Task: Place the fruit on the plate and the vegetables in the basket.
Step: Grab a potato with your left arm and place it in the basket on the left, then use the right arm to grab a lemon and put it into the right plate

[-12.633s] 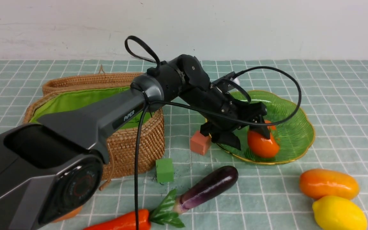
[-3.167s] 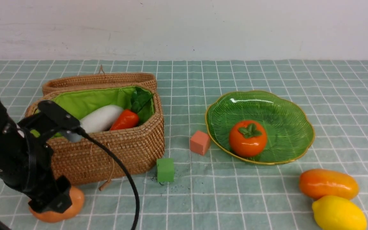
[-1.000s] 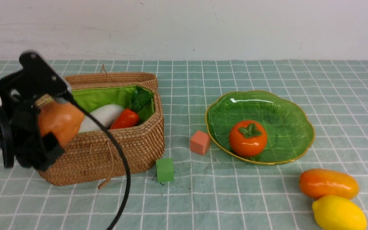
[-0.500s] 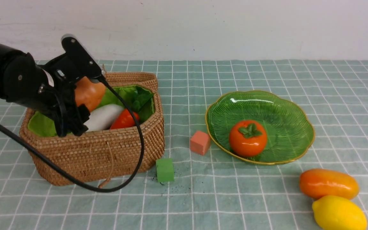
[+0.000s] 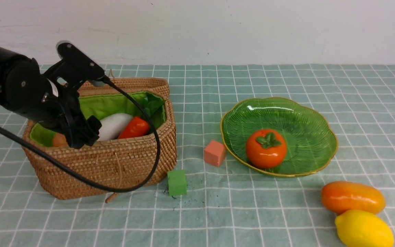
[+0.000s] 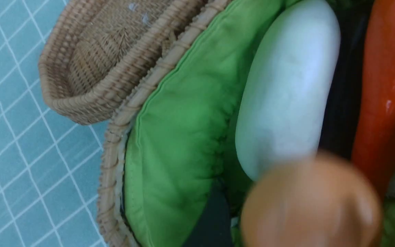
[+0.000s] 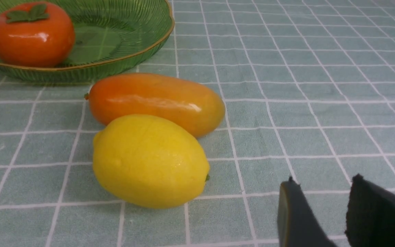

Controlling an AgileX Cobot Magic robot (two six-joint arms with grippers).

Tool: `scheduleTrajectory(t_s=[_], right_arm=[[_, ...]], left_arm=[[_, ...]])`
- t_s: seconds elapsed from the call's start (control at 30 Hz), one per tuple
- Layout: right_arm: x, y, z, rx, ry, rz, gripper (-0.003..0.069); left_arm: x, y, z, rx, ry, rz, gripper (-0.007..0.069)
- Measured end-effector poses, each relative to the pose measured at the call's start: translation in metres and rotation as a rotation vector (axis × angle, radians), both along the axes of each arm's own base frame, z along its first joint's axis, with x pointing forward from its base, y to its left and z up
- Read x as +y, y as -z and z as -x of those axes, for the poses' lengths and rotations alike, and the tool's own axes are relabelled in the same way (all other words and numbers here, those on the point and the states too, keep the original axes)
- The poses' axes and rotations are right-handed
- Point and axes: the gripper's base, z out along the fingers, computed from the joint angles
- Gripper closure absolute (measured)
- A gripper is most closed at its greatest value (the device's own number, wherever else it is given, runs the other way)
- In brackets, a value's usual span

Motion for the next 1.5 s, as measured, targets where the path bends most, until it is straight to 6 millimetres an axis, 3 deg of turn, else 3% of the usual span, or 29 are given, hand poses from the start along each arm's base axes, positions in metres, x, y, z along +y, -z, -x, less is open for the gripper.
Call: scheduleTrajectory(t_s=[0.13, 0.17, 0.3, 0.33, 0.43, 0.5, 0.53, 0.57, 0.67, 0.73, 0.77, 0.87, 0.9, 1.0, 1.27, 1.5], right_arm=[[0.000, 0.000, 0.000, 0.000, 0.000, 0.000, 0.0417], [0.000, 0.000, 0.000, 0.000, 0.000, 0.000, 0.0417], [0.000, 0.000, 0.000, 0.000, 0.000, 0.000, 0.0417], [0.000, 0.000, 0.000, 0.000, 0.000, 0.001, 0.0417], [0.000, 0.000, 0.000, 0.000, 0.000, 0.001, 0.0417], [0.000, 0.000, 0.000, 0.000, 0.000, 0.001, 0.0417], [0.000, 0.000, 0.000, 0.000, 0.000, 0.001, 0.0417], [0.000, 0.000, 0.000, 0.000, 0.000, 0.001, 0.0417], [0.000, 0.000, 0.000, 0.000, 0.000, 0.001, 0.0417], [0.000, 0.000, 0.000, 0.000, 0.000, 0.001, 0.0417], [0.000, 0.000, 0.000, 0.000, 0.000, 0.001, 0.0417], [0.000, 0.000, 0.000, 0.000, 0.000, 0.001, 0.0417], [0.000, 0.000, 0.000, 0.000, 0.000, 0.001, 0.0417], [0.000, 0.000, 0.000, 0.000, 0.000, 0.001, 0.0417], [0.000, 0.000, 0.000, 0.000, 0.000, 0.001, 0.0417], [0.000, 0.000, 0.000, 0.000, 0.000, 0.001, 0.0417]], left_arm=[[0.003, -0.021, 0.015, -0.012, -0.018, 0.019, -0.0027], [0.005, -0.036, 0.027, -0.029, -0.027, 0.034, -0.0008], [0.009, -0.064, 0.054, -0.047, -0.047, 0.075, 0.0046], [0.012, -0.081, 0.077, -0.040, -0.062, 0.116, 0.0098], [0.017, -0.100, 0.115, 0.012, -0.076, 0.150, 0.0209], [0.019, -0.103, 0.130, 0.059, -0.083, 0.148, 0.0270], [0.025, -0.111, 0.157, 0.115, -0.094, 0.141, 0.0375], [0.025, -0.110, 0.158, 0.126, -0.096, 0.138, 0.0387], [0.033, -0.124, 0.199, 0.084, -0.147, 0.203, 0.0585], [0.037, -0.131, 0.227, 0.015, -0.175, 0.271, 0.0638], [0.037, -0.131, 0.229, 0.014, -0.182, 0.282, 0.0638], [0.043, -0.123, 0.269, -0.046, -0.247, 0.411, 0.0638], [0.043, -0.124, 0.271, -0.053, -0.251, 0.419, 0.0638], [0.046, -0.094, 0.295, -0.058, -0.344, 0.543, 0.0638], [0.048, -0.052, 0.301, -0.111, -0.479, 0.743, 0.0638], [0.048, -0.046, 0.301, -0.088, -0.526, 0.778, 0.0638]])
